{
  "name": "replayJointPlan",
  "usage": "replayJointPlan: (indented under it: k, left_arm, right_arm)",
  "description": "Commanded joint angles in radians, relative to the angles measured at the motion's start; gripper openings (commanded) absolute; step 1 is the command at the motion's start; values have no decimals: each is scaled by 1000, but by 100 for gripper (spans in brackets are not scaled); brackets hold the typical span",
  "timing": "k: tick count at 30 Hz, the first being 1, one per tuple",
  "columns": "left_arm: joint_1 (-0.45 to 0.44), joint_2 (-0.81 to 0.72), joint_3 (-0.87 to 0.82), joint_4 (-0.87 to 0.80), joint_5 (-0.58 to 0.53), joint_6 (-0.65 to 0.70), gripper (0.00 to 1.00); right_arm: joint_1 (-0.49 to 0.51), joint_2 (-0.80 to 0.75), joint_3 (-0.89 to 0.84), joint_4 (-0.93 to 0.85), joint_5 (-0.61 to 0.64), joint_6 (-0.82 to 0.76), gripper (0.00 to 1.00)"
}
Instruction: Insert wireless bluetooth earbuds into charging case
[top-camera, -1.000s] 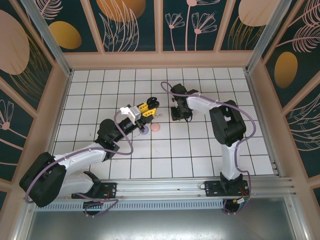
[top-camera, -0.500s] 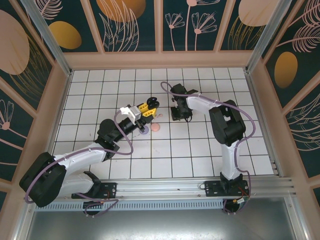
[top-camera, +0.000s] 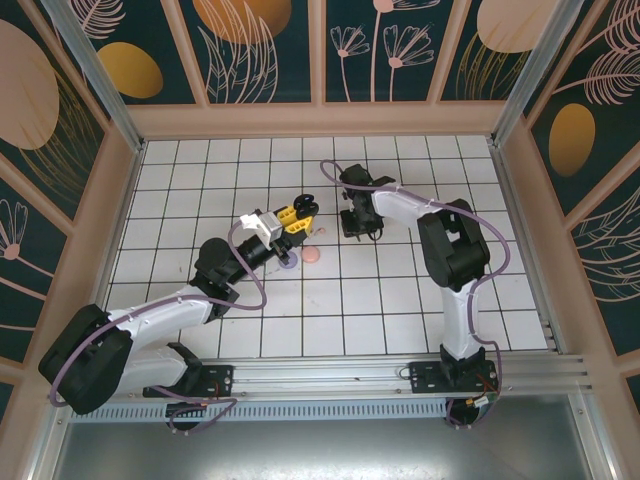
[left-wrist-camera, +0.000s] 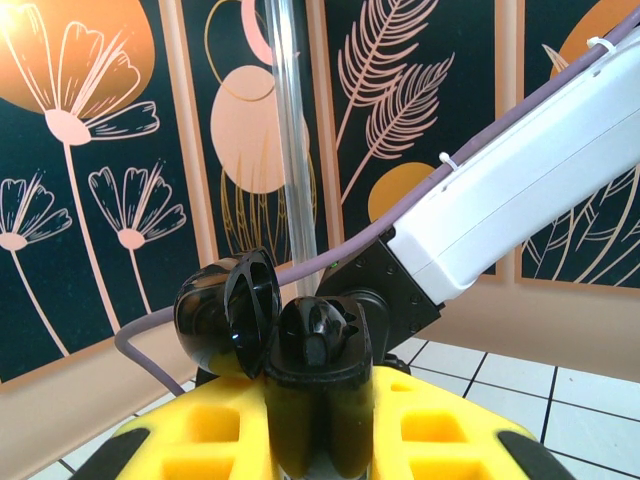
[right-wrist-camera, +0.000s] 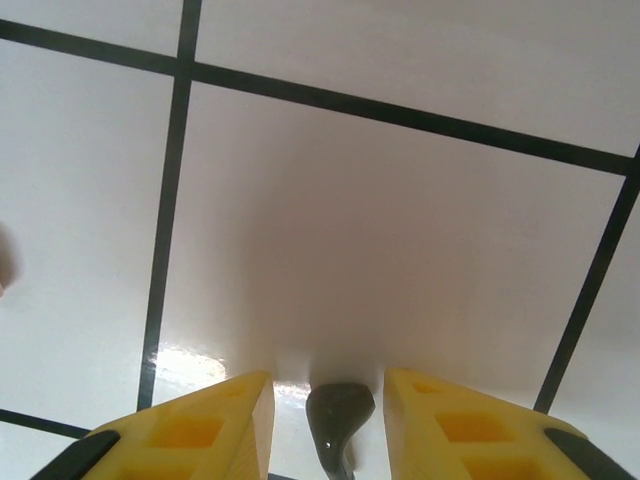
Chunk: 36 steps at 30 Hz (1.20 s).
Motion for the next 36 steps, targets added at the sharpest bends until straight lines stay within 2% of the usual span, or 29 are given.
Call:
replayJointPlan:
  k: [1, 11, 24, 29, 36]
  left_arm:
    - [-4, -8, -1, 10, -7, 5, 0]
    - [-4, -3, -2, 17, -2, -5, 0]
    - [-3, -9, -7, 14, -5, -6, 0]
    - [-4, -13, -5, 13, -5, -7, 0]
    - [-4, -21, 1, 11, 3, -4, 0]
  right_arm:
    - [-1, -1, -32, -4, 7, -11, 35]
    - [-2, -2, -63, 24, 7, -3, 33]
    - [-2, -8, -49, 31, -17, 7, 20]
    - [-4, -63, -62, 50, -21, 35, 18]
    - [-2, -222, -82, 85, -25, 103, 17]
